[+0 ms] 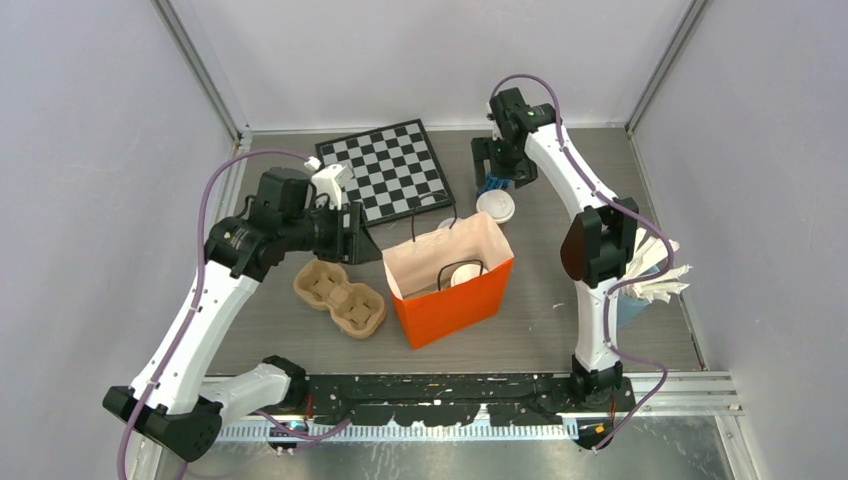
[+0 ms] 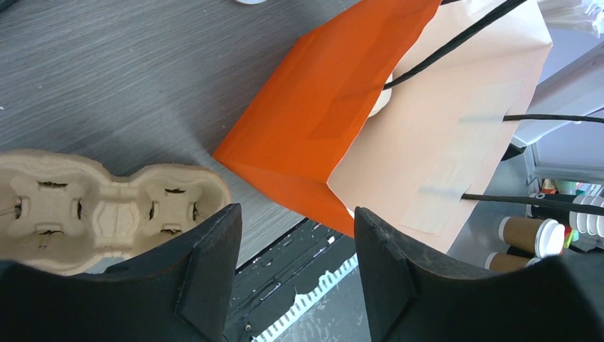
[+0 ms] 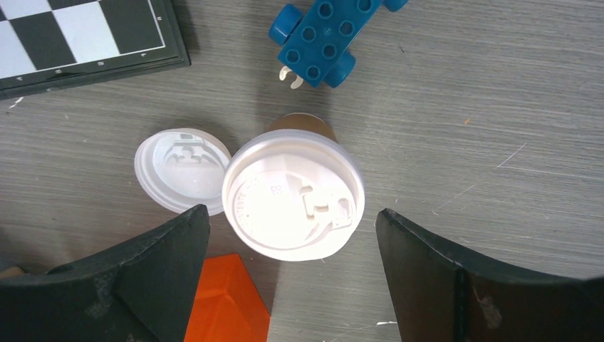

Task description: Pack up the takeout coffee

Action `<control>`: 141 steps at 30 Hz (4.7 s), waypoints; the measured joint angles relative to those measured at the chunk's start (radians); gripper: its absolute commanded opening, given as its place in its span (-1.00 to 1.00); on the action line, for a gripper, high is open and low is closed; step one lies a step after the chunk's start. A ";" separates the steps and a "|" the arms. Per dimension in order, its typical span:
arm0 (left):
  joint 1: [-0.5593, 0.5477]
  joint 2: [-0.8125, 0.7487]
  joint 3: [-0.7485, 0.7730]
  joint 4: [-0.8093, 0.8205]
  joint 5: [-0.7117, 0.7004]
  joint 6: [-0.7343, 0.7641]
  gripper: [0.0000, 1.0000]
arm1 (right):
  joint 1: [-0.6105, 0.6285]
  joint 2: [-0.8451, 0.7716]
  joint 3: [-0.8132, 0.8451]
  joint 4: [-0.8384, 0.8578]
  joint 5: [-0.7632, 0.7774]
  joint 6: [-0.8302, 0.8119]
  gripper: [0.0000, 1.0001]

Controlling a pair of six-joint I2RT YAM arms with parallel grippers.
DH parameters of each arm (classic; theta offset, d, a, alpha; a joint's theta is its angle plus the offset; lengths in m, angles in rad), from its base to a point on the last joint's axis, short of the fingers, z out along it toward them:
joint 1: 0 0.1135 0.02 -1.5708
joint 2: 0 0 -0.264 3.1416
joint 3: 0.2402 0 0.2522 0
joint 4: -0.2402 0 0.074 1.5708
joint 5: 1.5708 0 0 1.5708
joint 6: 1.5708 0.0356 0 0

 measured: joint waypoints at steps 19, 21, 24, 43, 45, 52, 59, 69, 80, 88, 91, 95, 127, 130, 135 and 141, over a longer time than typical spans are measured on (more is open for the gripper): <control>0.000 0.000 0.024 -0.022 -0.019 0.000 0.24 | 0.022 0.052 0.003 -0.018 0.020 -0.019 0.81; 0.000 0.000 0.024 -0.022 -0.019 0.001 0.24 | 0.029 0.052 0.003 -0.023 0.031 -0.021 0.80; 0.000 0.000 0.024 -0.022 -0.019 0.001 0.25 | 0.035 0.052 -0.001 -0.026 0.042 -0.023 0.79; 0.000 0.000 0.024 -0.022 -0.018 0.000 0.24 | 0.037 0.051 -0.033 -0.027 0.090 -0.032 0.81; 0.000 0.000 0.024 -0.021 -0.018 -0.001 0.24 | 0.037 0.050 -0.037 -0.024 0.091 -0.035 0.81; 0.000 0.000 0.024 -0.021 -0.018 -0.007 0.25 | 0.037 0.045 -0.043 -0.014 0.086 -0.046 0.82; 0.000 0.000 0.024 -0.021 -0.016 -0.015 0.25 | 0.042 0.029 -0.043 -0.005 0.075 -0.048 0.82; 0.000 0.000 0.024 -0.021 -0.008 -0.015 0.25 | 0.044 0.022 -0.103 0.018 0.064 -0.047 0.82; 0.000 0.001 0.024 -0.021 -0.007 -0.015 0.24 | 0.044 0.016 -0.116 0.037 0.052 -0.050 0.57; 0.000 0.005 0.036 -0.018 -0.014 -0.044 0.21 | 0.043 -0.006 -0.116 0.014 0.077 -0.051 0.57; 0.000 0.003 0.042 -0.001 -0.035 -0.089 0.20 | 0.039 -0.051 -0.115 -0.008 0.093 -0.051 0.56; 0.000 -0.002 0.042 0.016 -0.060 -0.161 0.18 | 0.037 -0.135 -0.072 -0.055 0.121 -0.049 0.56; -0.117 -0.023 0.006 -0.050 -0.036 -0.342 0.08 | 0.256 -0.796 -0.069 -0.235 0.207 0.058 0.57; -0.123 -0.023 -0.005 -0.050 -0.037 -0.344 0.05 | 0.258 -0.851 -0.131 -0.187 0.149 0.064 0.57; -0.125 -0.002 -0.006 -0.038 -0.037 -0.337 -0.18 | 0.262 -0.906 -0.204 -0.122 0.058 0.083 0.57; -0.127 0.027 -0.016 0.013 -0.045 -0.307 -0.67 | 0.278 -0.946 -0.270 -0.084 -0.040 0.086 0.55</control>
